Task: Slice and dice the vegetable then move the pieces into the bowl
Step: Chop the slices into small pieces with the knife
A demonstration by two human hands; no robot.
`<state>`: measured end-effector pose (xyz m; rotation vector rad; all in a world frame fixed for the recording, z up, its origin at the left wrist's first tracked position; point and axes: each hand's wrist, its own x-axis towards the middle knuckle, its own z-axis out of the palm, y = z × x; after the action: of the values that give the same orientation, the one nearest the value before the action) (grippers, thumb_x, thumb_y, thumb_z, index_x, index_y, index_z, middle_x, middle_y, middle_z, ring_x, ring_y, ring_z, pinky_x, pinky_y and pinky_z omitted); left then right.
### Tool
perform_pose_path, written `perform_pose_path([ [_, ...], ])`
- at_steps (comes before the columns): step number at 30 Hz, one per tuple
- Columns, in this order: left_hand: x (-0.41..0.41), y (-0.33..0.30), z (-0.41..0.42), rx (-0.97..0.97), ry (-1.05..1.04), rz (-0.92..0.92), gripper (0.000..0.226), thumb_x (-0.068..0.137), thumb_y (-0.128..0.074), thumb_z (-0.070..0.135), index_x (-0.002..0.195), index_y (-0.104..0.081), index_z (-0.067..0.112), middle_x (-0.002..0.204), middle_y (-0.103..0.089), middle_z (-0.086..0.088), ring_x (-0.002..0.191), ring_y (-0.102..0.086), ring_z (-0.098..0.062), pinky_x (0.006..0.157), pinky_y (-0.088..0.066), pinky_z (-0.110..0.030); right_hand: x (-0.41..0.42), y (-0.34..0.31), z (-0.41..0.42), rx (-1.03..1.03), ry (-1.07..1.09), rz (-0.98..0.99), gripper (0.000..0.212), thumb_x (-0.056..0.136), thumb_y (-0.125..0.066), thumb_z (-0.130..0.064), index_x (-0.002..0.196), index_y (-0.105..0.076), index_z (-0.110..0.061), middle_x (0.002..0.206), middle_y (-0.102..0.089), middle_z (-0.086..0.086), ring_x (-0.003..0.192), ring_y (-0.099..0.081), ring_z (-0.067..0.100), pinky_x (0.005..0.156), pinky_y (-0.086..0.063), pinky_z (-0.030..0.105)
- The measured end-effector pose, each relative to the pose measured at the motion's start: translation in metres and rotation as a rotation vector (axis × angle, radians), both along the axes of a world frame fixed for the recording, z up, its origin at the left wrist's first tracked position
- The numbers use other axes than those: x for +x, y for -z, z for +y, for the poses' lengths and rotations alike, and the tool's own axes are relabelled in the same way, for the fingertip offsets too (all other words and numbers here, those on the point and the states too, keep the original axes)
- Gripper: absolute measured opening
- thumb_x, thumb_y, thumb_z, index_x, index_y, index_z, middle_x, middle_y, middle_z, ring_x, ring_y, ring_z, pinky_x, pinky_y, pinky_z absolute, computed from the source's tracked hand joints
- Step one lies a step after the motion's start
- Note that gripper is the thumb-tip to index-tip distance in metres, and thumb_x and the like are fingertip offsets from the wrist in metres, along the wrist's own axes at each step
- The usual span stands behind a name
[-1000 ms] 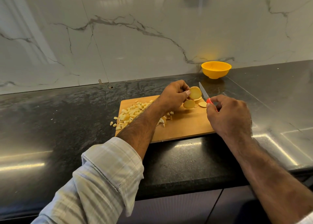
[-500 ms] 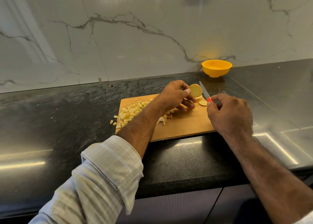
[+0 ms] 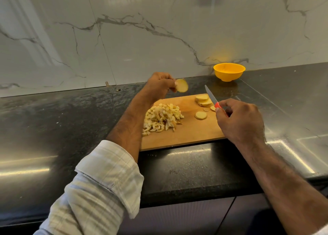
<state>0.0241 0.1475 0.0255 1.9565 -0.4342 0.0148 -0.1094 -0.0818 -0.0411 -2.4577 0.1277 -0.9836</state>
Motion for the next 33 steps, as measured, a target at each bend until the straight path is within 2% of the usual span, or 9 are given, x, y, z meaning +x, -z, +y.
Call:
perform_pose_path([
  [4, 0.004, 0.002, 0.017, 0.241, 0.010, 0.037, 0.016, 0.091, -0.065, 0.002, 0.085, -0.073, -0.011, 0.067, -0.064, -0.006, 0.055, -0.055, -0.001, 0.057, -0.045, -0.018, 0.001, 0.001, 0.002, -0.008, -0.084, 0.017, 0.025, 0.098, -0.067, -0.038, 0.118, -0.078, -0.026, 0.076, -0.068, -0.009, 0.067, -0.058, 0.007, 0.059, -0.044, 0.023],
  [6, 0.007, 0.006, 0.017, 0.338, 0.018, 0.053, 0.014, 0.090, -0.069, 0.005, 0.085, -0.075, -0.006, 0.072, -0.069, -0.006, 0.069, -0.060, -0.010, 0.065, -0.050, -0.026, 0.001, 0.001, 0.003, -0.012, -0.106, 0.033, 0.025, 0.098, -0.068, -0.038, 0.118, -0.078, -0.027, 0.074, -0.066, -0.011, 0.067, -0.058, 0.006, 0.058, -0.045, 0.023],
  [9, 0.010, 0.011, 0.015, 0.410, -0.016, 0.045, 0.012, 0.089, -0.072, 0.009, 0.083, -0.077, 0.000, 0.076, -0.071, -0.007, 0.072, -0.059, -0.016, 0.064, -0.051, -0.032, 0.000, 0.001, 0.002, -0.010, -0.124, 0.052, 0.024, 0.097, -0.068, -0.038, 0.118, -0.077, -0.028, 0.074, -0.066, -0.011, 0.068, -0.060, 0.007, 0.060, -0.051, 0.027],
  [12, 0.009, 0.011, 0.014, 0.364, 0.000, 0.038, 0.011, 0.090, -0.072, 0.008, 0.083, -0.077, 0.002, 0.077, -0.071, -0.006, 0.077, -0.061, -0.019, 0.068, -0.053, -0.033, 0.000, 0.000, 0.003, -0.027, -0.124, 0.051, 0.025, 0.098, -0.068, -0.038, 0.118, -0.077, -0.028, 0.072, -0.065, -0.012, 0.067, -0.059, 0.007, 0.059, -0.049, 0.027],
  [16, 0.003, 0.012, 0.002, 0.306, 0.082, 0.018, 0.010, 0.093, -0.070, 0.009, 0.089, -0.076, 0.003, 0.077, -0.075, -0.003, 0.074, -0.064, -0.009, 0.068, -0.051, -0.024, -0.001, -0.002, 0.002, 0.009, -0.067, 0.039, 0.025, 0.098, -0.067, -0.038, 0.118, -0.077, -0.026, 0.072, -0.064, -0.011, 0.065, -0.057, 0.008, 0.060, -0.044, 0.025],
  [21, 0.009, 0.015, 0.003, 0.244, -0.011, -0.010, 0.013, 0.090, -0.071, 0.008, 0.078, -0.076, 0.009, 0.075, -0.077, -0.006, 0.078, -0.071, -0.018, 0.085, -0.061, -0.040, -0.010, -0.004, 0.012, -0.035, -0.229, 0.178, 0.022, 0.094, -0.072, -0.037, 0.115, -0.078, -0.031, 0.070, -0.062, -0.018, 0.067, -0.060, 0.004, 0.061, -0.047, 0.023],
  [25, 0.012, 0.012, 0.010, 0.147, -0.086, 0.016, 0.010, 0.091, -0.072, 0.008, 0.084, -0.077, 0.003, 0.076, -0.077, -0.009, 0.062, -0.066, -0.003, 0.069, -0.051, -0.027, -0.012, -0.008, 0.019, -0.142, -0.215, 0.346, 0.029, 0.096, -0.067, -0.042, 0.124, -0.071, -0.034, 0.084, -0.065, -0.014, 0.077, -0.060, 0.007, 0.070, -0.056, 0.028],
  [30, 0.004, 0.011, -0.004, 0.169, 0.030, 0.039, 0.005, 0.091, -0.073, 0.002, 0.095, -0.076, 0.001, 0.081, -0.078, -0.011, 0.068, -0.071, -0.009, 0.066, -0.051, -0.021, -0.012, -0.011, 0.020, -0.228, -0.112, 0.368, 0.032, 0.095, -0.061, -0.046, 0.125, -0.070, -0.035, 0.092, -0.067, -0.010, 0.082, -0.061, 0.011, 0.073, -0.061, 0.036],
  [33, -0.007, 0.021, -0.024, 0.294, 0.092, 0.039, 0.018, 0.092, -0.076, 0.003, 0.106, -0.069, 0.011, 0.091, -0.078, -0.007, 0.078, -0.077, -0.012, 0.067, -0.057, -0.023, -0.012, -0.013, 0.017, -0.211, -0.031, 0.381, 0.033, 0.095, -0.061, -0.046, 0.125, -0.069, -0.036, 0.095, -0.068, -0.008, 0.085, -0.061, 0.012, 0.074, -0.061, 0.037],
])
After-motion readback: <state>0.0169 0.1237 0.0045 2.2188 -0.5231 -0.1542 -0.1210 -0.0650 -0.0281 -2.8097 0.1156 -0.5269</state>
